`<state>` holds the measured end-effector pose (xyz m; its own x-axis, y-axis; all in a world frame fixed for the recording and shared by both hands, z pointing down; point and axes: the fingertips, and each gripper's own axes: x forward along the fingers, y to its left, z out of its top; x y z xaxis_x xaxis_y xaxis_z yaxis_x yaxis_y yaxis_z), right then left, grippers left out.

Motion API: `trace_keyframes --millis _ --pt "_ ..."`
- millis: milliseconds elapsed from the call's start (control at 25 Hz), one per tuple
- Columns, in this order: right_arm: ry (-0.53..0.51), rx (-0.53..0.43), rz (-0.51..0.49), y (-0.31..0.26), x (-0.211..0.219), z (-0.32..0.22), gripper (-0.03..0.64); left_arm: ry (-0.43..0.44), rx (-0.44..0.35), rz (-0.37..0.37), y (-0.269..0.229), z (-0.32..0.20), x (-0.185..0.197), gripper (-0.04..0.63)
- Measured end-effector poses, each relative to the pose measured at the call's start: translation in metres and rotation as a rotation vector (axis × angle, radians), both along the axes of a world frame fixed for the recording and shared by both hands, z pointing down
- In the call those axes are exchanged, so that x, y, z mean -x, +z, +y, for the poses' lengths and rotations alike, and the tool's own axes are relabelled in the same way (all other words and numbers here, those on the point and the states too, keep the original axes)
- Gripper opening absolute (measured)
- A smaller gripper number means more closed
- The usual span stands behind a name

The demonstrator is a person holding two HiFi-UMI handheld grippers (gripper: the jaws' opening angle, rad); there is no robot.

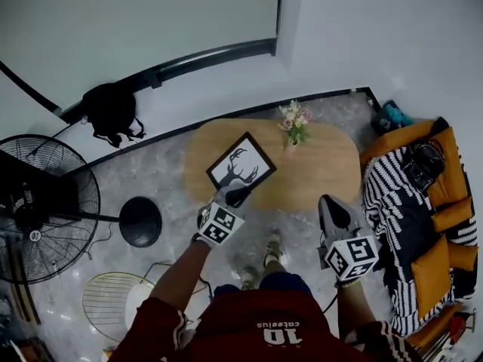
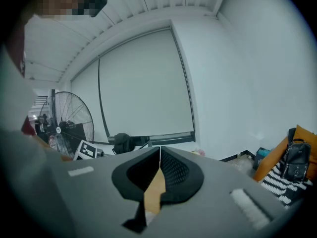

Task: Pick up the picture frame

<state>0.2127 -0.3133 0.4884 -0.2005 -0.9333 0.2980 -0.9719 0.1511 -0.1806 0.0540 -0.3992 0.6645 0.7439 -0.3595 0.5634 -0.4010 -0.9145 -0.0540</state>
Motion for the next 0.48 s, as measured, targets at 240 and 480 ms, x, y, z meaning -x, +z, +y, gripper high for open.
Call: trace_keyframes --millis 240,480 --pt "-0.008 -0.052 0.005 -0.035 0.035 0.029 -0.008 -0.053 -0.075 0.134 -0.09 0.025 0.03 0.069" --pt "-0.04 -0.112 0.013 -0.068 0.069 0.057 -0.008 -0.076 -0.102 0.332 -0.172 0.063 0.053 0.069"
